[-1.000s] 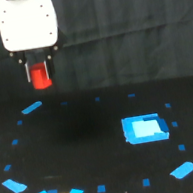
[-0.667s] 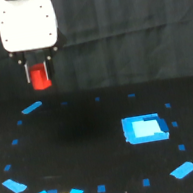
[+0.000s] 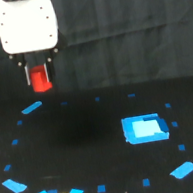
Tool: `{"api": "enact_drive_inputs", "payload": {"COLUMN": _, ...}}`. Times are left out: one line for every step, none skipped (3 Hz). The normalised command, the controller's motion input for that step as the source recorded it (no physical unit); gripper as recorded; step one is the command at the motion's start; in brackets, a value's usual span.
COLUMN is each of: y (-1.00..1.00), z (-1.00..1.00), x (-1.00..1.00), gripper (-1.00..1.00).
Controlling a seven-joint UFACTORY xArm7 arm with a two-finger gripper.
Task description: Pick up the red object from the table
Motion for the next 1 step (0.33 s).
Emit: {"api": "enact_drive_inputs", "payload": {"y": -0.06, "z": 0.17, "x": 0.23, "gripper": -1.00}}
